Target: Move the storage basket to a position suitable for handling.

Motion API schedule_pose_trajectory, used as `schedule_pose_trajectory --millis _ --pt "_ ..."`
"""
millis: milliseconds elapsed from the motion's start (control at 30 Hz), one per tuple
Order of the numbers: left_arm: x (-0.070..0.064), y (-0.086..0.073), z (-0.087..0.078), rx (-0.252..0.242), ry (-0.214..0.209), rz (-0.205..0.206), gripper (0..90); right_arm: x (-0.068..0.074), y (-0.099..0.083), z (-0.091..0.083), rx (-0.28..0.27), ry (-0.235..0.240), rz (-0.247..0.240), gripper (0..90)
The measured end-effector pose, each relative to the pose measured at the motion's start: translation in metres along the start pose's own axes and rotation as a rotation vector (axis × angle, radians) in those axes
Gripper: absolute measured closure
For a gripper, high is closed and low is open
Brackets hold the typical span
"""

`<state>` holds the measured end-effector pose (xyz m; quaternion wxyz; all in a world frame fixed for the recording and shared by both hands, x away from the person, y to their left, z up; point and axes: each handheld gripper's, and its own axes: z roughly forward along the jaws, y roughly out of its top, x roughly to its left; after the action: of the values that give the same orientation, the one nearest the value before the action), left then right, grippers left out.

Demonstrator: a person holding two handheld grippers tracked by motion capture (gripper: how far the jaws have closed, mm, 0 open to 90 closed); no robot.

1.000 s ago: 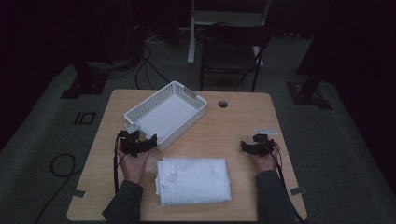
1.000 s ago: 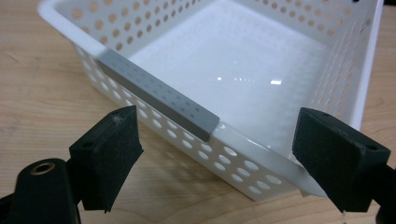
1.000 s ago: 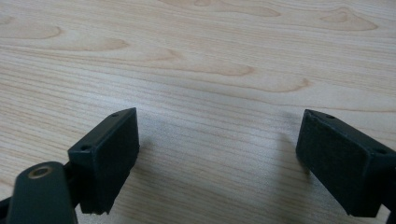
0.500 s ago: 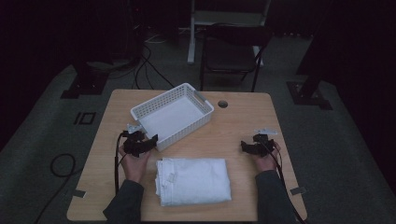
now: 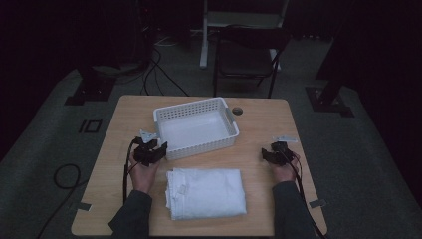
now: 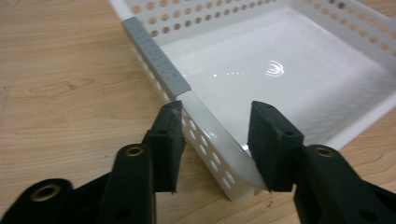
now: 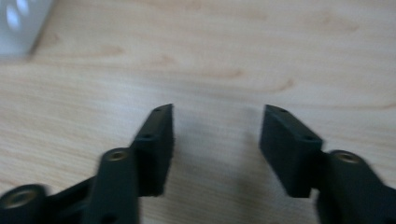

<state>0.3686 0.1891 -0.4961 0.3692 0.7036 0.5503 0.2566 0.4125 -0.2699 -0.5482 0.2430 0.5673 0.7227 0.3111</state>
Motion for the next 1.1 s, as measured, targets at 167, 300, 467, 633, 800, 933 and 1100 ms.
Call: schedule_pose_trajectory --millis 167,300,467,633,800,933,1100 --pt "0.001 0.001 0.001 0.001 -0.007 0.002 61.7 0.011 0.013 -0.018 -0.091 0.056 0.007 54.6" --pt "0.001 0.002 0.003 0.000 -0.018 -0.006 62.1 0.022 0.021 -0.028 -0.133 0.115 0.003 56.0" --pt "0.003 0.003 0.005 -0.006 -0.037 -0.016 62.5 0.037 0.031 -0.036 -0.173 0.178 -0.007 60.5" --pt "0.002 0.004 0.009 -0.010 -0.069 -0.034 61.8 0.060 0.042 -0.042 -0.202 0.239 -0.038 59.9" --pt "-0.002 0.007 0.014 0.001 -0.089 -0.029 60.7 0.066 0.042 -0.035 -0.187 0.241 -0.031 57.5" --pt "-0.005 0.008 0.016 0.009 -0.093 -0.015 60.7 0.066 0.041 -0.032 -0.176 0.235 -0.031 58.3" --pt "-0.011 0.011 0.018 0.017 -0.113 0.000 60.5 0.063 0.040 -0.033 -0.170 0.222 -0.020 62.9"
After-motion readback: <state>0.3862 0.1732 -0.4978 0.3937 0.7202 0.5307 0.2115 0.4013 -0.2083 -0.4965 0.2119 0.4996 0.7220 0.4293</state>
